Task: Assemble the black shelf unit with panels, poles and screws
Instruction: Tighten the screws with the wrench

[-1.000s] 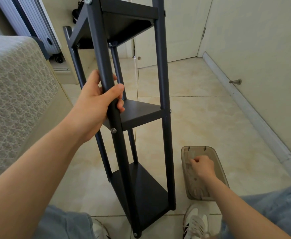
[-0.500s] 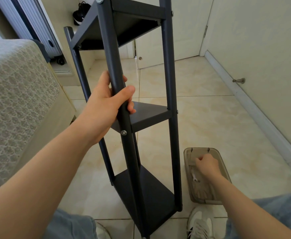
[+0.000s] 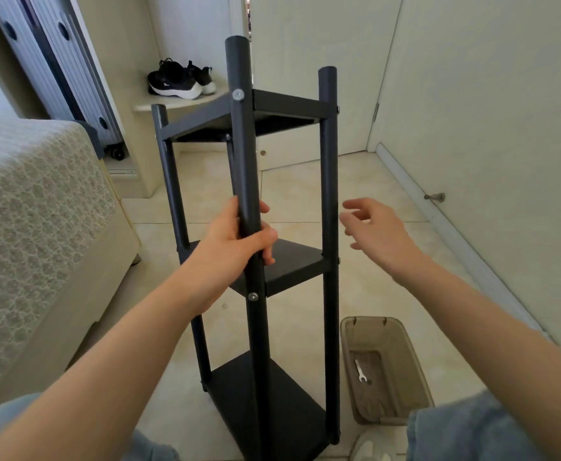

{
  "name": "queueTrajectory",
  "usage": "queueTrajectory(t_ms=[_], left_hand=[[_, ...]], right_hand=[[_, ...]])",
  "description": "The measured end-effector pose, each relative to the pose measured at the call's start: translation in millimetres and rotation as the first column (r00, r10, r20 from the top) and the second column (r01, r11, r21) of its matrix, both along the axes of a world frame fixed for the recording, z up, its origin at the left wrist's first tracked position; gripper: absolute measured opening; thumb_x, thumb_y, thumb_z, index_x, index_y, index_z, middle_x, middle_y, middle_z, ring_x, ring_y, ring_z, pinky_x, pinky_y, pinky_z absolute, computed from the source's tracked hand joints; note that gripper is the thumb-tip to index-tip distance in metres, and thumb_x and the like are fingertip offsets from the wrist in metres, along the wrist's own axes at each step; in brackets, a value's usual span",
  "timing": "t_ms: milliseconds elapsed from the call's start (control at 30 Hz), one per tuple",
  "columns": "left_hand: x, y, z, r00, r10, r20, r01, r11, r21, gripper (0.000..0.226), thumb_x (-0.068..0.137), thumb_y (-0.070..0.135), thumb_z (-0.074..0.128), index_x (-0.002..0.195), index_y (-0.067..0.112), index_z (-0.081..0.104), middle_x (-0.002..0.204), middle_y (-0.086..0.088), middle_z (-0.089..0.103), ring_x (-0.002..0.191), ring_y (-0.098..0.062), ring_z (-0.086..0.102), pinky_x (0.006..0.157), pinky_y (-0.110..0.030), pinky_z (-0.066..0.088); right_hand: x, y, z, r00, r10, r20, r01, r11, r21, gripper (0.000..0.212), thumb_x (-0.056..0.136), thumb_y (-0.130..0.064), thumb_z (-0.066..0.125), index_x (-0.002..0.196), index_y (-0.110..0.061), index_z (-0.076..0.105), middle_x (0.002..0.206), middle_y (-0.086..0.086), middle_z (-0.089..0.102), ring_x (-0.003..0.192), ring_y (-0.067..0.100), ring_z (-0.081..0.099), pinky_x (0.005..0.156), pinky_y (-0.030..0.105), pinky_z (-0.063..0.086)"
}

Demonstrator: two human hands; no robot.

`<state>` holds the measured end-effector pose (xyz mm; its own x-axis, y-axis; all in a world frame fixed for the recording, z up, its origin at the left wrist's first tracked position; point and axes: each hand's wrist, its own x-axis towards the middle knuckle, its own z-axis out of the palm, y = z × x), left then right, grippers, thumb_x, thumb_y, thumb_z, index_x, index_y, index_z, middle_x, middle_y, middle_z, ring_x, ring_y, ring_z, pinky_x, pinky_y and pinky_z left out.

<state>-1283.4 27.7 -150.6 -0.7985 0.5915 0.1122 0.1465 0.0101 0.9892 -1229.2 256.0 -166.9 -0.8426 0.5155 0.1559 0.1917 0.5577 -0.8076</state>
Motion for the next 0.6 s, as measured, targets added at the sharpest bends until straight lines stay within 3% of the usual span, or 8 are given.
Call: queueTrajectory(t_ms=[100,200,333,467,600], left_hand=[[2.6,-3.2,3.0,0.995,-0.096,0.033,0.096,0.995,-0.018,0.041,0.093,0.001,0.062,0.125,0.024,0.05,0.083,0.003,0.063,0.082,-0.02,0.069,0.082,-0.034,0.059],[6.1,-3.5,3.7,0.991,-0.132,0.024,0.132,0.991,-0.007,0.04,0.091,-0.003,0.065,0.121,0.02,0.051,0.087,0.0,0.065,0.083,-0.025,0.07,0.08,-0.036,0.061],[8.3,2.1,0.6,0.994,-0.081,-0.074,0.076,0.995,-0.068,0.039,0.09,0.001,0.068,0.116,0.024,0.051,0.087,0.004,0.067,0.085,-0.023,0.072,0.077,-0.033,0.062],[-0.2,2.7,-5.7,0.993,0.016,-0.114,-0.03,0.992,-0.124,0.039,0.089,0.004,0.069,0.116,0.025,0.05,0.085,0.006,0.068,0.084,-0.019,0.072,0.08,-0.031,0.061],[-11.2,8.3,-14.8,0.985,0.087,-0.15,-0.11,0.982,-0.152,0.038,0.089,0.006,0.071,0.115,0.026,0.051,0.088,0.004,0.068,0.086,-0.009,0.071,0.084,-0.027,0.058]], right_hand=[[-6.9,-10.6,15.7,0.993,0.112,0.049,-0.106,0.989,-0.1,0.044,0.098,-0.029,0.056,0.138,-0.019,0.043,0.112,-0.002,0.057,0.103,0.02,0.061,0.091,0.041,0.055],[-11.7,-10.3,14.3,0.993,0.097,0.06,-0.088,0.986,-0.14,0.043,0.099,-0.019,0.057,0.137,-0.02,0.037,0.11,0.001,0.057,0.093,0.019,0.067,0.084,0.041,0.058],[-21.2,-10.1,5.4,0.998,0.057,-0.002,-0.056,0.978,-0.201,0.041,0.099,-0.016,0.057,0.134,-0.021,0.037,0.114,0.0,0.058,0.085,0.011,0.068,0.083,0.036,0.058],[-40.7,-17.5,-0.5,0.997,0.069,-0.024,-0.073,0.977,-0.2,0.04,0.1,-0.014,0.055,0.135,-0.018,0.036,0.116,0.005,0.059,0.097,0.021,0.066,0.092,0.043,0.055],[-59.1,-14.6,-3.8,0.995,0.098,-0.018,-0.099,0.986,-0.137,0.04,0.099,-0.015,0.056,0.136,-0.018,0.041,0.113,0.002,0.058,0.102,0.022,0.06,0.091,0.044,0.055]])
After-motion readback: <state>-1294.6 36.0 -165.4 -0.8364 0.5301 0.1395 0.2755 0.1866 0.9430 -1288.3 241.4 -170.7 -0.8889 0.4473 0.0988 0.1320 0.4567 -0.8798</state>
